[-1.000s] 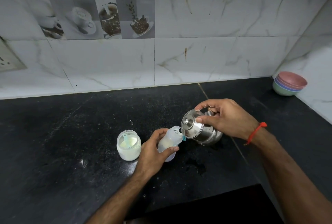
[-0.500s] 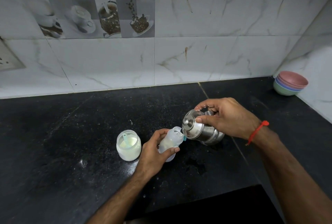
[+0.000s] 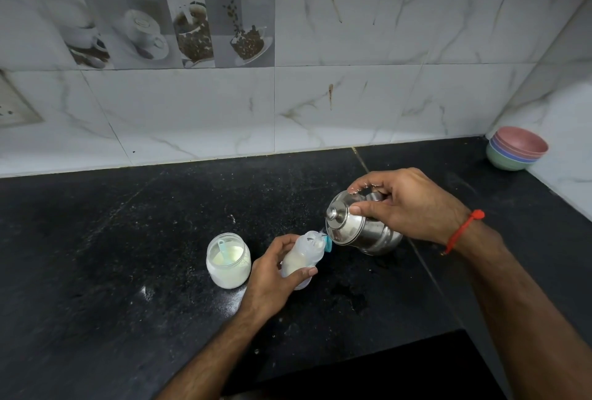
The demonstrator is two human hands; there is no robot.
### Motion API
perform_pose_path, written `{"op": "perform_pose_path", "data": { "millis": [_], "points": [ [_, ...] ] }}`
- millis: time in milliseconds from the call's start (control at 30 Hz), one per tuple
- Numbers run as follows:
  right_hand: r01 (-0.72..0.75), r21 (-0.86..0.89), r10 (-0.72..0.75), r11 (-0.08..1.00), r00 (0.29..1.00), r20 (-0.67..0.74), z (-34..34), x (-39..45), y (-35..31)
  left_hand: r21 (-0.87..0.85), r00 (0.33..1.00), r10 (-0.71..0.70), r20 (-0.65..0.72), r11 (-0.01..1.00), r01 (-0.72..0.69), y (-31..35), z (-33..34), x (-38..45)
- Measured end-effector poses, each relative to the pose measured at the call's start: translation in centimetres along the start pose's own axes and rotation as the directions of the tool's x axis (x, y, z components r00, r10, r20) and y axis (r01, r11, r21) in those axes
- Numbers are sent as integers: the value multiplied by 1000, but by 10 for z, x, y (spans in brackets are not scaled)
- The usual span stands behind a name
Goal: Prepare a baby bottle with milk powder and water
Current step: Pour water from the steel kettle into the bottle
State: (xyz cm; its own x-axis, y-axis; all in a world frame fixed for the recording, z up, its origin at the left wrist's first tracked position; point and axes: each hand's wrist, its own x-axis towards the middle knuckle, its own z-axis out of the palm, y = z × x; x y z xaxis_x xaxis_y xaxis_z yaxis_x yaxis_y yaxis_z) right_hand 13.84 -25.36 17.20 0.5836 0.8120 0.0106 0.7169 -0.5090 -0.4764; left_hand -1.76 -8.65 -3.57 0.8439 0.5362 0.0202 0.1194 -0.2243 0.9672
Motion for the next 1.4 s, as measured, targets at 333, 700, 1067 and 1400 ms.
{"op": "perform_pose_path", "data": {
  "millis": [333,700,1067,1400],
  "points": [
    [-7,-32,8,999,1000,30,-1,2,-3,-16,1000,-27,14,1000,27,-9,-1,-1],
    [17,-54,-14,998,998,61,-3,3,-4,-21,1000,-22,17,1000,22,-12,1,-1],
    [18,-78,-14,997,999,51,-8,2,-5,-33,997,-53,47,998,55,-16,2,-1],
    [53,-76,-48,996,997,57,-6,1,0,-24,996,-59,61,998,61,-15,3,-1]
  ]
}}
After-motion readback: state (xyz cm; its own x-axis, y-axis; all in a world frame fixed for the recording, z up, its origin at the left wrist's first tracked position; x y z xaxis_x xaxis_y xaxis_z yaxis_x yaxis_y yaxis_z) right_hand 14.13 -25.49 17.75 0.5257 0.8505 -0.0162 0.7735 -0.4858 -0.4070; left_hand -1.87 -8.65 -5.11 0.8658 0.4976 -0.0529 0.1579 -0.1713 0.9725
